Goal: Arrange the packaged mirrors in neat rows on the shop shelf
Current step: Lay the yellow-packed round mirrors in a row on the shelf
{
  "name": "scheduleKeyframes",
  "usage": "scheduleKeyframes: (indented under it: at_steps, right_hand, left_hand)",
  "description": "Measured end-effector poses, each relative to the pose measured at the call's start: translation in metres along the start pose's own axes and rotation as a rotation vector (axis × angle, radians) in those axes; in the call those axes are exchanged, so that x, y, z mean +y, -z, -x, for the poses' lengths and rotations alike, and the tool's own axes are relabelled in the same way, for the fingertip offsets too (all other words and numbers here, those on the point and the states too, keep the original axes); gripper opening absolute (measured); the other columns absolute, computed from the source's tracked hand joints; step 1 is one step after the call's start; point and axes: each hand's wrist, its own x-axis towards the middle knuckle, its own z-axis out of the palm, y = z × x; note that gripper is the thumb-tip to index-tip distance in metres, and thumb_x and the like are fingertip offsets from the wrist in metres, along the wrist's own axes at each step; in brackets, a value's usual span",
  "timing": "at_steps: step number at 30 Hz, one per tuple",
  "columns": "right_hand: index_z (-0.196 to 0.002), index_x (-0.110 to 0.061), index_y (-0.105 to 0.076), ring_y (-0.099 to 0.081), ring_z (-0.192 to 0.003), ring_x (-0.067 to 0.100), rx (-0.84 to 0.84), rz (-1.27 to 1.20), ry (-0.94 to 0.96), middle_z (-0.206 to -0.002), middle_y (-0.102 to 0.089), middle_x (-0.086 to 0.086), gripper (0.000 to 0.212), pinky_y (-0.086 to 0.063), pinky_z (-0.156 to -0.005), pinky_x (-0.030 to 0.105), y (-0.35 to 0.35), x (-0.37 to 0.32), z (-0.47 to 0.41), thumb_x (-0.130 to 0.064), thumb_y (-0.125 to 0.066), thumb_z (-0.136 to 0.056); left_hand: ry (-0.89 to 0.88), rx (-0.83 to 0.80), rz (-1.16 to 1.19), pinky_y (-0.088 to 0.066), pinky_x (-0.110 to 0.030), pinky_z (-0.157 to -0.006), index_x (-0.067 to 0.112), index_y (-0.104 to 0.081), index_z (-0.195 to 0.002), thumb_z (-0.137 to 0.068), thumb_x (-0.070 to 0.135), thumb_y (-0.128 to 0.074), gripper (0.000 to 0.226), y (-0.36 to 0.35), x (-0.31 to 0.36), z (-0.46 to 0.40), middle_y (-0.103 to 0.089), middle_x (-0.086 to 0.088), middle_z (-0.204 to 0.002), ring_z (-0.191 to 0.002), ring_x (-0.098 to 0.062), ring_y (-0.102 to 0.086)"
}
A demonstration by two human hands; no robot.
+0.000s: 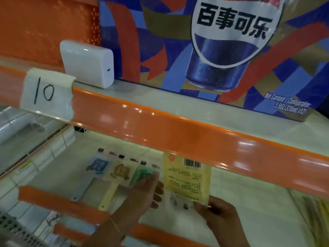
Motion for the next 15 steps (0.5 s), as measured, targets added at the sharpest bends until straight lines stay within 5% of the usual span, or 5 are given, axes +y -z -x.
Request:
scheduleKeyframes:
  at_steps: [2, 4, 9, 13, 15]
  right_hand:
    - [-0.074, -0.014, -0.080, -0.045, -0.044, 0.018, 0.020, 0.001, 0.152, -0.061, -0.067, 0.005, 0.020, -0.040, -0.047, 0.022, 0.003, 0.004, -0.006, 0.006, -0.078, -0.070]
    - [-0.072, -0.011, -0.079, -0.067, -0.069, 0.027, 0.025, -0.076, 0.247, -0.084, -0.074, 0.008, 0.016, -0.054, -0.062, 0.030, 0.004, 0.011, -0.013, -0.013, -0.088, -0.059]
    - [-0.070, -0.011, -0.079, -0.066, -0.103, 0.030, -0.003, -0.109, 0.234, -0.100, -0.073, 0.008, 0.064, -0.053, -0.089, 0.043, 0.002, 0.022, -0.024, -0.069, -0.082, -0.043]
    - [-0.082, -0.014, -0.080, -0.060, -0.115, 0.026, 0.070, -0.124, 0.194, -0.123, -0.063, 0.008, 0.051, -0.053, -0.093, 0.047, 0.001, 0.023, -0.022, -0.057, -0.085, -0.053]
    - [-0.097, -0.021, -0.077, -0.064, -0.111, 0.018, 0.143, -0.032, 0.173, -0.127, -0.062, -0.001, 0.021, -0.054, -0.091, 0.047, -0.003, 0.020, -0.020, -0.020, -0.078, -0.076]
  left_hand:
    - [0.003, 0.007, 0.095, -0.051, -0.034, -0.052, 0.001, -0.064, -0.096, -0.091, 0.046, -0.048, 0.048, 0.003, 0.005, 0.008, -0.063, -0.015, -0.080, -0.056, -0.023, -0.060]
    - [0.139, -0.186, 0.226, -0.054, -0.038, -0.050, 0.001, -0.067, -0.106, -0.089, 0.049, -0.052, 0.054, 0.006, 0.014, 0.018, -0.067, -0.019, -0.087, -0.062, -0.030, -0.065]
    - [0.334, -0.557, 0.373, -0.058, -0.037, -0.061, 0.003, -0.078, -0.081, -0.089, 0.030, -0.055, 0.037, 0.000, 0.030, 0.032, -0.073, -0.020, -0.089, -0.072, -0.034, -0.071]
    - [0.309, -0.586, 0.195, -0.055, -0.029, -0.056, 0.001, -0.076, -0.080, -0.087, 0.005, -0.057, 0.020, -0.001, 0.019, 0.027, -0.071, -0.018, -0.081, -0.066, -0.028, -0.069]
    - [0.240, -0.528, 0.141, -0.057, -0.032, -0.065, 0.001, -0.076, -0.087, -0.083, -0.003, -0.061, 0.016, -0.004, 0.015, 0.028, -0.069, -0.024, -0.088, -0.075, -0.029, -0.066]
